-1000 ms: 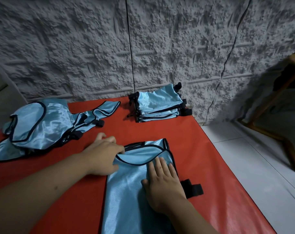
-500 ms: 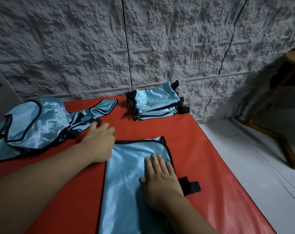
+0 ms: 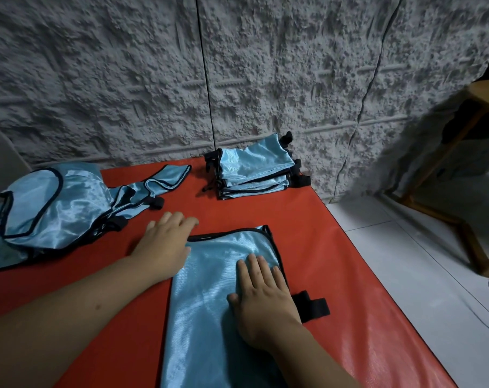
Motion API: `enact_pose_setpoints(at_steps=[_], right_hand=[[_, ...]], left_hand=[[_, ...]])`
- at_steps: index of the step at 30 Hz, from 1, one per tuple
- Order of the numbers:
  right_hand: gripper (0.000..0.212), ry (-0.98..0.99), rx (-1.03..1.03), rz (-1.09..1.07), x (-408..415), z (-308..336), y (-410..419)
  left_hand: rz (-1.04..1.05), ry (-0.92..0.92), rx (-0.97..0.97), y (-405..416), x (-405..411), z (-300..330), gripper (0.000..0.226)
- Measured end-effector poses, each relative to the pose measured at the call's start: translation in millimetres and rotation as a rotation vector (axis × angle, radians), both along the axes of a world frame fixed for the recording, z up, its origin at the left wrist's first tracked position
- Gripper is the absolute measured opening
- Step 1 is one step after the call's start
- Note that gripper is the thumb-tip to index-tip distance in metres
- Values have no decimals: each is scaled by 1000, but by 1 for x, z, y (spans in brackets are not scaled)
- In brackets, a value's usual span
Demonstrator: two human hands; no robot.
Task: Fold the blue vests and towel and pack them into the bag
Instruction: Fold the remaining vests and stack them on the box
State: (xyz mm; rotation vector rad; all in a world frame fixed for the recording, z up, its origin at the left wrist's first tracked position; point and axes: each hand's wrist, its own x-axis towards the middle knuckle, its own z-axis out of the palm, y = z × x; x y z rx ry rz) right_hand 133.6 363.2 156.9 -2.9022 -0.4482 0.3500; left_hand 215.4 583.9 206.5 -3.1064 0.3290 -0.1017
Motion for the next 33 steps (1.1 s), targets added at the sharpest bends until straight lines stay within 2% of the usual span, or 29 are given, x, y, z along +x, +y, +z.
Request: enact_pose_setpoints(at_steps=[2, 3, 4, 6, 7, 10, 12, 15, 17, 19, 21, 22, 24, 26, 28, 30, 33], right_hand=[[90, 7, 3, -1, 0, 0, 1], [90, 5, 10, -3, 0, 1, 1], [90, 2, 15, -5, 0, 1, 1], [91, -9, 19, 2, 0, 1, 0], [91, -11, 19, 8, -2, 1, 0], [79, 0, 11, -12, -3, 2, 0], [71, -23, 91, -64, -1, 9, -4], [63, -107, 356, -209, -1, 30, -17], [54, -169, 436, -333, -10, 52, -27], [42, -181, 341, -452, -26, 72, -39], [33, -39, 199, -522, -44, 82, -52], [38, 52, 168, -549, -54, 83, -57], [70, 165, 150, -617, -71, 84, -61], [94, 125, 107, -666, -87, 85, -60], [94, 45, 84, -700, -98, 81, -60], [86, 110, 169, -695, -105, 77, -59], [58, 242, 217, -601, -109, 68, -57]], left_hand=[[-116, -133, -69, -6, -11, -10, 34], [-181, -115, -101, -10, -20, -17, 31], [-206, -41, -130, -13, -29, -25, 39], [-112, 163, -138, -17, -41, -40, 68], [-34, 222, -112, -16, -41, -47, 72], [251, 252, -43, -9, -33, -50, 66], [417, 270, -53, -3, -31, -43, 66], [469, 240, -103, 1, -51, -28, 68], [498, 192, -199, 0, -75, -12, 65], [527, 168, -270, -4, -107, 3, 47], [545, 271, -236, -10, -140, 11, 42], [552, 357, -224, -14, -157, 12, 46], [576, 471, -267, -21, -186, 10, 48], [626, 468, -367, -26, -205, 5, 44], [673, 437, -543, -32, -216, 0, 32], [697, 434, -650, -34, -220, -3, 19], [728, 486, -810, -35, -221, -4, 22]])
